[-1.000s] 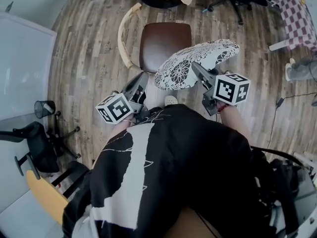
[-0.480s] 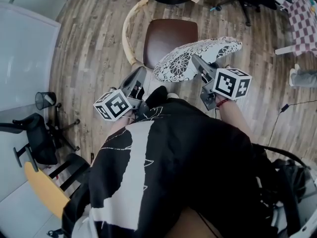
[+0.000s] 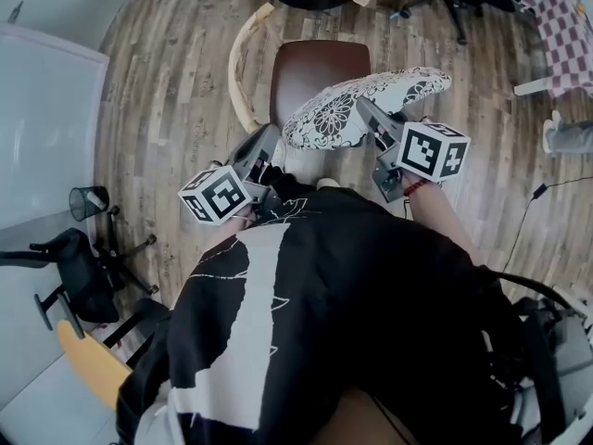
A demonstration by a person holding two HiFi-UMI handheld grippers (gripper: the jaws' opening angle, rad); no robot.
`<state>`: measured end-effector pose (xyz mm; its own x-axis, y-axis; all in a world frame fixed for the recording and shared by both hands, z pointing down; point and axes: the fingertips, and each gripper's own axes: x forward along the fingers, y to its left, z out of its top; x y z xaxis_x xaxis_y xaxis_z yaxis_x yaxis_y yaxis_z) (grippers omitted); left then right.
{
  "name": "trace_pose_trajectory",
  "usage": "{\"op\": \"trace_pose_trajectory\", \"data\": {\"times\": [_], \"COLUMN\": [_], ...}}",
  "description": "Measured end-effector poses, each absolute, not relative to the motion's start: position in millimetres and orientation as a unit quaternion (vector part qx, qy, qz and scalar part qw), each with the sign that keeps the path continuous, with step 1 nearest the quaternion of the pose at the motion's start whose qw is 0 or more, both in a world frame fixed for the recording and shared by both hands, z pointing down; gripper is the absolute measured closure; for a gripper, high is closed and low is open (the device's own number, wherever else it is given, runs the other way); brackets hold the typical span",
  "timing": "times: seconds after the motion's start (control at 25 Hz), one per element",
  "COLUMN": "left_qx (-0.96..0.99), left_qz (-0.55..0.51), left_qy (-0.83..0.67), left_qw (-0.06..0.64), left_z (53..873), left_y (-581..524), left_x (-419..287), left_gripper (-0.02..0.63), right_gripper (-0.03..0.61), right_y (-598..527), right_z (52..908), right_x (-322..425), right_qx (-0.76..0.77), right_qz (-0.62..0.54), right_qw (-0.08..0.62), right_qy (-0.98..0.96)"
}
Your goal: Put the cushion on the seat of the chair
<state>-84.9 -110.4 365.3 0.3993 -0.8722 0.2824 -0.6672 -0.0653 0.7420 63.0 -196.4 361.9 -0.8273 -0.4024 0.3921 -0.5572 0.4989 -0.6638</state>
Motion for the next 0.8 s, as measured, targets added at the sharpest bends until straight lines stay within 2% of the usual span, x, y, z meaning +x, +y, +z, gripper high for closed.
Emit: {"op": "trace_pose_trajectory", "data": {"times": [0.8], "left_qx": [0.757], "left_qz": [-0.062], "left_qy": [-0.463], "left_qw": [0.457], "left_z": [378.0], "left_y": [-240.5], "left_x": [-193.8], "left_gripper": [0.6], "right_gripper": [0.549], "right_y": [-289.4], "right_z": [387.5], "right_x": [-28.4], "right_qx": [0.359], "right_qz": [0.461], "right_qw": [0.077], "right_qy": [-0.808]}}
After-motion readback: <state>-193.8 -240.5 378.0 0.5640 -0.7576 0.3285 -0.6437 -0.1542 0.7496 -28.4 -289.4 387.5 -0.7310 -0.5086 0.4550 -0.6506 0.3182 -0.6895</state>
